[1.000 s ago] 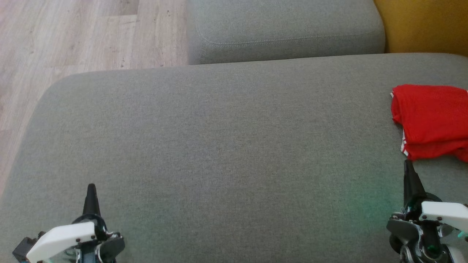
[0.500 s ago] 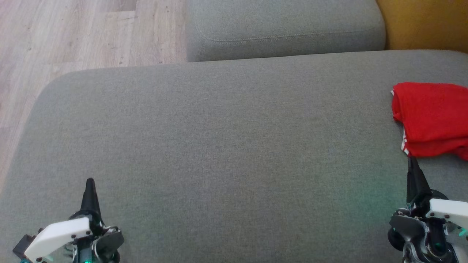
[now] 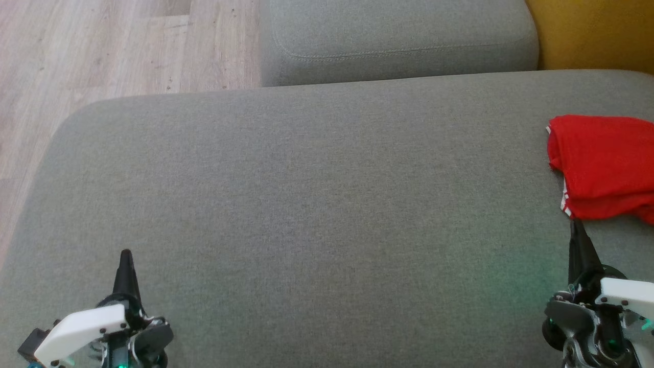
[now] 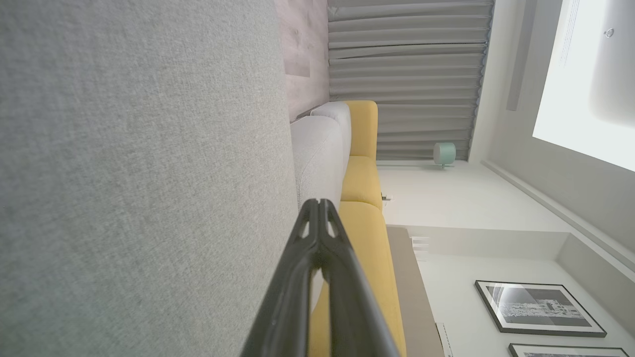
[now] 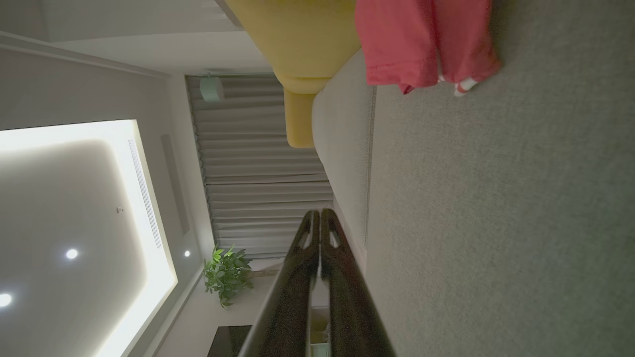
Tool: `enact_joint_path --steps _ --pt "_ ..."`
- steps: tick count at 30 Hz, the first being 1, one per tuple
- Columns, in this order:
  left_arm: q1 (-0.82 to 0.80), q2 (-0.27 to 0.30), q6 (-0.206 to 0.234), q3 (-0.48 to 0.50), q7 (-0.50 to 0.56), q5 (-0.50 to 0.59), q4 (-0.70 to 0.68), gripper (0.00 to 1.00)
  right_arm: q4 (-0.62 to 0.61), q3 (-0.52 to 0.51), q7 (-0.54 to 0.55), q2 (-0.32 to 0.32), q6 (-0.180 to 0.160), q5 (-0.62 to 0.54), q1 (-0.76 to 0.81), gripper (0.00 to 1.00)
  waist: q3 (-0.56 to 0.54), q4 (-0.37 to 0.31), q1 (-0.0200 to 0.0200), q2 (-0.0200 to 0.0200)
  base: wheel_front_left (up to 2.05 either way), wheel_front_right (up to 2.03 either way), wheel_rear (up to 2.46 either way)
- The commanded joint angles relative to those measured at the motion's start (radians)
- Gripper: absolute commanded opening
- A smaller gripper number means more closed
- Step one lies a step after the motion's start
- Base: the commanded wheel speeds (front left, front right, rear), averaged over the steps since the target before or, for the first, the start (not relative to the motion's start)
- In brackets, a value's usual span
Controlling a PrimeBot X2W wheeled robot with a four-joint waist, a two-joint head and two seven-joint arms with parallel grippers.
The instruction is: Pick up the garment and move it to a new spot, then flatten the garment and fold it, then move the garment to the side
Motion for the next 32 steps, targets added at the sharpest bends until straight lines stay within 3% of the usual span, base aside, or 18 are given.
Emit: enact_joint_path --steps 1,32 --pt "-0.049 0.004 -0.007 0.04 0.008 -0.005 -0.036 0.0 -0.039 0.02 0.006 -0.004 0.004 0.007 -0.056 0.0 0.0 0.0 0.0 0.0 0.0 0.0 0.0" --pt "-0.049 0.004 -0.007 0.04 0.008 -0.005 -0.036 0.0 -0.039 0.02 0.006 -0.004 0.004 0.007 -0.056 0.0 0.0 0.0 0.0 0.0 0.0 0.0 0.0"
